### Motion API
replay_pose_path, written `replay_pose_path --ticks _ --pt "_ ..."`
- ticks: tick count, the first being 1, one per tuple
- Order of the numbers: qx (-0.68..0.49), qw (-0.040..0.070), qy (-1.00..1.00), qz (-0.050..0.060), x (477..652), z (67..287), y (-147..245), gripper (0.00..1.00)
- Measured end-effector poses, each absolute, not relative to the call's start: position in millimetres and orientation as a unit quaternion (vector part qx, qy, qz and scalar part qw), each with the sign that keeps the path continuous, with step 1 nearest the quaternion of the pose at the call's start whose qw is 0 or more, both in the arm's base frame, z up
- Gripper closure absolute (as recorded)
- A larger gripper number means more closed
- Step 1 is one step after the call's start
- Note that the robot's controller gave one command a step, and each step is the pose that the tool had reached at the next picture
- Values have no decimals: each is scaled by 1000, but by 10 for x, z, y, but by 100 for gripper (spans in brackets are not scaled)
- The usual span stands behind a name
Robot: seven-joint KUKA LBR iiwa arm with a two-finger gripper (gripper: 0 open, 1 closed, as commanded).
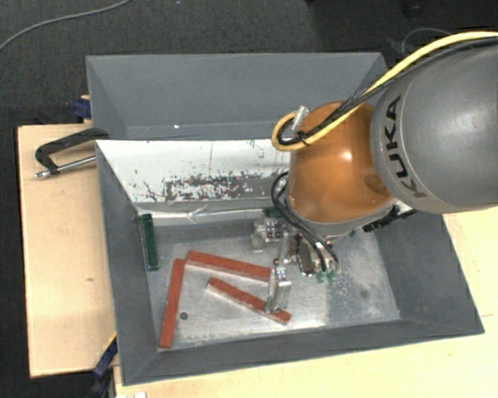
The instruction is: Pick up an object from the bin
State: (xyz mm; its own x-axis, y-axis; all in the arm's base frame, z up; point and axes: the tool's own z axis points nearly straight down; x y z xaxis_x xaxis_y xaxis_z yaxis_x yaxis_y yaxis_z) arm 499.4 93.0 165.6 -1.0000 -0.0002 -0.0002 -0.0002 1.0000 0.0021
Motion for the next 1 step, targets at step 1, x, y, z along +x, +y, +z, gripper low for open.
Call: replay_pose_path --ticks 1 --pt "-34 -3 999 0 5378 667 1019 0"
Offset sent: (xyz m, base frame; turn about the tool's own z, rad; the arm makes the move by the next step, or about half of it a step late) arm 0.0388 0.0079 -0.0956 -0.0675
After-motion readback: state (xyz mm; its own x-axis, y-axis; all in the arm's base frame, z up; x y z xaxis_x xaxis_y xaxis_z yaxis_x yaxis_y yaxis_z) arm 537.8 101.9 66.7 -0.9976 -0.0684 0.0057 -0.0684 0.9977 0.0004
